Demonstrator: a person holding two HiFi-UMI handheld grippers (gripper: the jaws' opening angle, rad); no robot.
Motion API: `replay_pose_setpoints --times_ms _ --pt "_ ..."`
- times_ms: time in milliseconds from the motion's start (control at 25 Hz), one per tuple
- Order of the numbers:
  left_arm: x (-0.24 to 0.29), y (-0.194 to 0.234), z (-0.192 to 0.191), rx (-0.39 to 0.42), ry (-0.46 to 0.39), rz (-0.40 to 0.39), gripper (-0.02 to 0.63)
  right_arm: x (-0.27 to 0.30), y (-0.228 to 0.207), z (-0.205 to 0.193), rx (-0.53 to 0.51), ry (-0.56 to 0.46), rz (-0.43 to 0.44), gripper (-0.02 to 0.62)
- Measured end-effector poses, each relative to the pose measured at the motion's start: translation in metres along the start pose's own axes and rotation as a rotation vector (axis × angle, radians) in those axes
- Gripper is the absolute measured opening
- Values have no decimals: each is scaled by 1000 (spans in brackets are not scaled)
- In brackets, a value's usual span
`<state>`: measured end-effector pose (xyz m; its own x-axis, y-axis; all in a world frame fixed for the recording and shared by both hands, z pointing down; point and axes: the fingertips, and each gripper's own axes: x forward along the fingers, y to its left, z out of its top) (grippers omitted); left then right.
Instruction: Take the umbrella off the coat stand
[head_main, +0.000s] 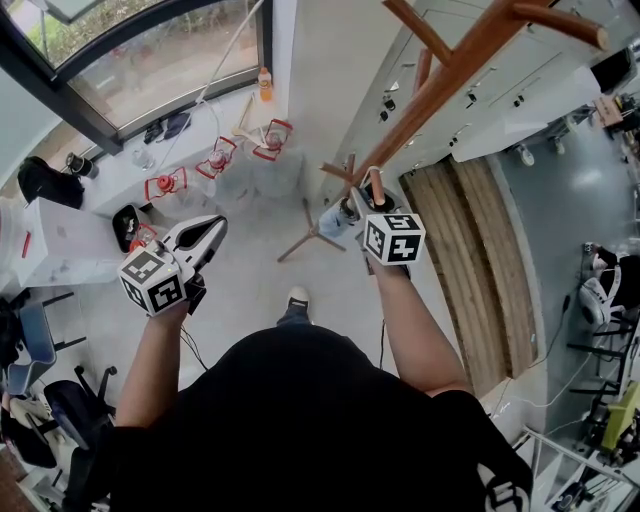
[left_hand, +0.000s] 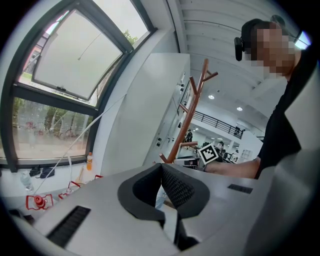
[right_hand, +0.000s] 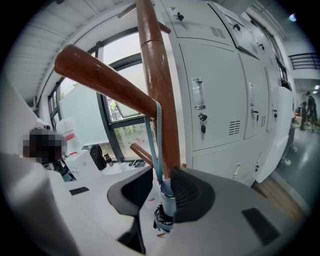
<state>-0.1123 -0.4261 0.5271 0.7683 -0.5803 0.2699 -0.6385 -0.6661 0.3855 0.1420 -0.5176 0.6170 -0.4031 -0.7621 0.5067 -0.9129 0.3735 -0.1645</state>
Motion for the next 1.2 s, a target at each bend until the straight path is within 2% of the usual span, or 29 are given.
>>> replay_pose_setpoints --times_ms 1200 --pt "-8 9 -6 -20 -10 19 23 1 -12 1 -70 -16 -83 30"
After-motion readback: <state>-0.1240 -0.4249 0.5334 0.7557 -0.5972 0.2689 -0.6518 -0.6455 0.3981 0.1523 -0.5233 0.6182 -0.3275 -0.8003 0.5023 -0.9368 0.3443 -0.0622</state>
